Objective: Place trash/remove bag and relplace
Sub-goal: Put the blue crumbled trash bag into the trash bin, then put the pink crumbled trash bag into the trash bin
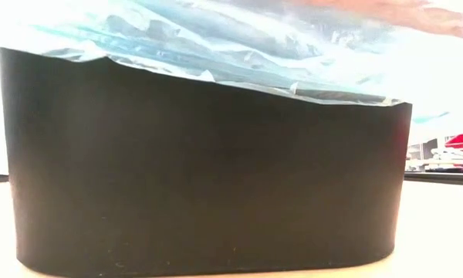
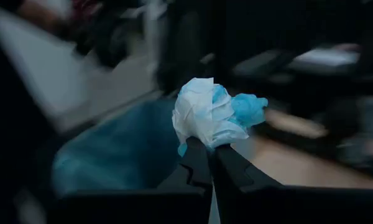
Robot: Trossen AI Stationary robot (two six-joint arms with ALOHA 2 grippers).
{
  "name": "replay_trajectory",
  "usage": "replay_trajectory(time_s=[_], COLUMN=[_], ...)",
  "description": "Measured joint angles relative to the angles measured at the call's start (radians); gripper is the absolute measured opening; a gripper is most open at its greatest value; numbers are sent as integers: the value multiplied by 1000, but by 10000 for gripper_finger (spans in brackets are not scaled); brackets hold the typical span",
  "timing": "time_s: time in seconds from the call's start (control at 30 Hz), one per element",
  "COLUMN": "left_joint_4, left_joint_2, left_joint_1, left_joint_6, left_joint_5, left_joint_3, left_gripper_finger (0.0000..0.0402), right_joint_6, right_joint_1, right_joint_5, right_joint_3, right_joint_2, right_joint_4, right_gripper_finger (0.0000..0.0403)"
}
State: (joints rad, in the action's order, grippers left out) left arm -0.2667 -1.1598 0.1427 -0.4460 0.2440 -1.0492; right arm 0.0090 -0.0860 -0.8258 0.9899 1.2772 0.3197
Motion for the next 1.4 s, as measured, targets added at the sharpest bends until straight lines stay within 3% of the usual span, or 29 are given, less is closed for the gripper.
replay_trajectory(time_s=[0.13,0.33,0.57,0.77,0.9,1.1,1.4], left_joint_4=[226,269,315,321,322,289,79], left_joint_2=[-22,-42,-53,-58,-58,-58,1], left_joint_1=[1,-1,-6,-8,-4,1,-15], left_joint_6=[2,78,23,129,22,-4,0], left_joint_5=[62,99,96,92,93,93,47], left_joint_3=[59,72,69,70,70,70,75], left_gripper_finger=[145,135,133,138,144,145,145], right_joint_6=[-14,-21,-29,3,42,26,-29], right_joint_1=[52,98,125,131,131,119,81], right_joint_5=[-53,-86,-60,-59,-58,2,221], right_joint_3=[68,148,208,208,208,207,207], right_joint_2=[77,165,249,259,259,249,117], right_joint_4=[-27,-86,-125,-151,-153,-143,-169], right_gripper_finger=[0,2,17,85,161,257,263])
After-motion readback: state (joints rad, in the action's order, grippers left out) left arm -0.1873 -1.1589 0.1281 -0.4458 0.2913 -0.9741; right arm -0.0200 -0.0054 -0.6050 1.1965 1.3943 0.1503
